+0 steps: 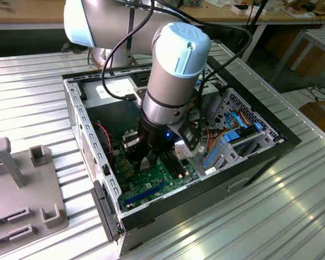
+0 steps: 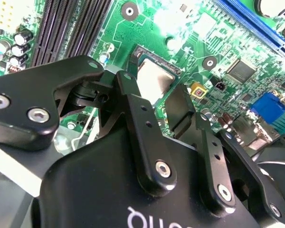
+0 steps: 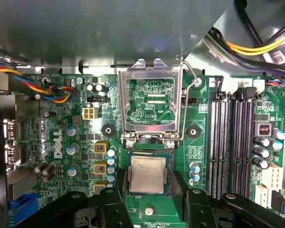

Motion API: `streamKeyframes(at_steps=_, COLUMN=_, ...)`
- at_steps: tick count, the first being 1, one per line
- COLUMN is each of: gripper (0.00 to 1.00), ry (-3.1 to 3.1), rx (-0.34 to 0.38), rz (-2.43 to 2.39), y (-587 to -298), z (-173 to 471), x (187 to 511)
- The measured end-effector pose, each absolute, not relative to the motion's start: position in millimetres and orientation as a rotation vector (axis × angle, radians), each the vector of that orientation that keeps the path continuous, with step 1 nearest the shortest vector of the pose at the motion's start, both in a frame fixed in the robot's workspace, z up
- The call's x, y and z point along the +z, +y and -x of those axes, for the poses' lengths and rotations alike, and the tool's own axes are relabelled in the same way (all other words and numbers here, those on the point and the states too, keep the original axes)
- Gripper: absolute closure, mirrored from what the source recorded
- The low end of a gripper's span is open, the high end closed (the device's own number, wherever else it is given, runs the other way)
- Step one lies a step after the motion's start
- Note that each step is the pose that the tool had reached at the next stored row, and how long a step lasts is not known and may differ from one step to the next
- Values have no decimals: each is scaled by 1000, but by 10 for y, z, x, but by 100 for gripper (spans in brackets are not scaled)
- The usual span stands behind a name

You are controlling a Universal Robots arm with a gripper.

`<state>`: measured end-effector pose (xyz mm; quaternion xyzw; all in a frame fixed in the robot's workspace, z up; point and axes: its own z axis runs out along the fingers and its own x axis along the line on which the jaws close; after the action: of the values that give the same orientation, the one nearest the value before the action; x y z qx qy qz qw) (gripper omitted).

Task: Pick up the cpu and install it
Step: 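Place the cpu into insertion slot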

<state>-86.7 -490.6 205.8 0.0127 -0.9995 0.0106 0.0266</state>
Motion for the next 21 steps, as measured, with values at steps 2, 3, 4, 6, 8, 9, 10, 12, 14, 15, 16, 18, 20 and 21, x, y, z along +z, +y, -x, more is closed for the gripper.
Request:
streamKeyframes(at_steps=2, gripper=49, ry=-3088, rx=33, rz=-39, y=-4912, z=867, x=2049)
streamKeyframes(at_steps=3, gripper=49, ry=-3088, rx=33, rz=-39, y=-4917, z=868, x=2043)
streamKeyframes(at_steps=4, gripper=49, ry=-3088, rx=33, rz=-39, y=-4919, z=868, x=2037)
streamKeyframes(at_steps=6, gripper=49, ry=-3088, rx=33, rz=-39, y=-4922, z=868, x=2029)
streamKeyframes(at_steps=8, gripper=49, ry=-3088, rx=33, rz=-39, y=-4923, z=866, x=2024)
streamKeyframes(at_steps=9, gripper=49, ry=-3088, rx=33, rz=-39, y=-4922, z=862, x=2023)
streamKeyframes(at_steps=10, gripper=49, ry=-3088, rx=33, rz=-39, y=-4922, z=859, x=2022)
streamKeyframes(at_steps=12, gripper=49, ry=-3088, rx=33, rz=-46, y=-4967, z=795, x=2018)
streamKeyframes(at_steps=14, gripper=49, ry=-3088, rx=33, rz=-46, y=-4965, z=794, x=2016)
streamKeyframes(at_steps=15, gripper=49, ry=-3088, rx=33, rz=-46, y=-4962, z=794, x=2017)
streamKeyframes(at_steps=16, gripper=49, ry=-3088, rx=33, rz=-46, y=-4959, z=794, x=2017)
streamKeyframes(at_steps=18, gripper=49, ry=-3088, rx=33, rz=-46, y=-4956, z=795, x=2017)
streamKeyframes(at_steps=20, gripper=49, ry=-3088, rx=33, rz=-46, y=-4955, z=795, x=2017)
streamKeyframes(at_steps=21, gripper=49, ry=-3088, rx=33, rz=-46, y=-4955, z=795, x=2017)
